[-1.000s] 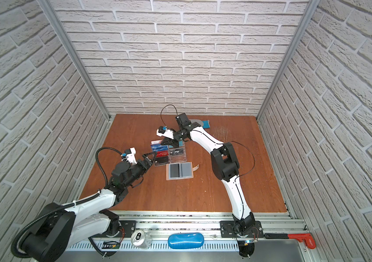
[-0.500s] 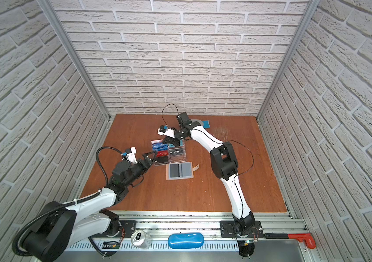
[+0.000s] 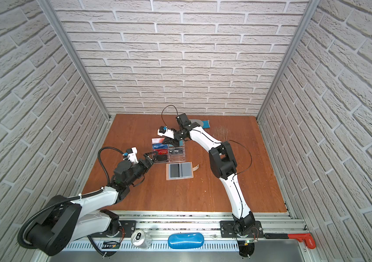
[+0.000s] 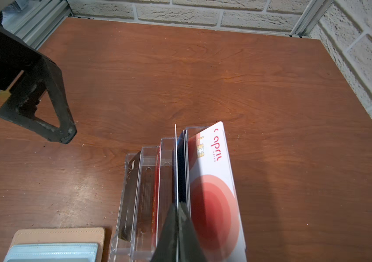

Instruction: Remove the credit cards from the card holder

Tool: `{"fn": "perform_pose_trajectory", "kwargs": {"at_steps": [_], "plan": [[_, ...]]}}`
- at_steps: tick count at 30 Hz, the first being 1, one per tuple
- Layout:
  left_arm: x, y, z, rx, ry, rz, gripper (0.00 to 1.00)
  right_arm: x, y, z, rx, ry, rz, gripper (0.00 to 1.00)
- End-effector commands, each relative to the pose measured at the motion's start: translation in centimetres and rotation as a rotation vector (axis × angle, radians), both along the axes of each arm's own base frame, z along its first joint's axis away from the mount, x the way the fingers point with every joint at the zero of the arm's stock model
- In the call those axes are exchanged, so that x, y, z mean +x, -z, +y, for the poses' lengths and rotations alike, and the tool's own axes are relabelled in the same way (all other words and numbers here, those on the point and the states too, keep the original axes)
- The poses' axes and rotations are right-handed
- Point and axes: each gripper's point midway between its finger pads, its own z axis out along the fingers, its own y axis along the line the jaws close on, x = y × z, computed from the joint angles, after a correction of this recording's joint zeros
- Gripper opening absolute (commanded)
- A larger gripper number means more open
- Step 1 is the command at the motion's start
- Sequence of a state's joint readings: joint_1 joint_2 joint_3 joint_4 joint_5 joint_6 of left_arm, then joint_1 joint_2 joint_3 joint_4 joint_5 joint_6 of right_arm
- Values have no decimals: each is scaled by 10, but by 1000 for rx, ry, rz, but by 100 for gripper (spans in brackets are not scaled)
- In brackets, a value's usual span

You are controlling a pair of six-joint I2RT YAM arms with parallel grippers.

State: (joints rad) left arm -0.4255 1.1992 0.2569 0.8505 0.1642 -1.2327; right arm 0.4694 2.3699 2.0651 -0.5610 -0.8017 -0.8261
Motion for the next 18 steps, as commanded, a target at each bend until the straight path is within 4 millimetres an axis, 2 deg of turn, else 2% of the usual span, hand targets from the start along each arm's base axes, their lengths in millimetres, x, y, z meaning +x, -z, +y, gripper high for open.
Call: {"fn": "perform_pose_trajectory", "kwargs": {"at_steps": [1, 18], "plan": [[2, -20, 4, -33, -10, -78, 98, -1, -11, 8, 56, 6, -1, 6], [-1, -18, 8, -22, -20, -72, 98, 4, -15, 12, 118, 66, 26, 8]]}}
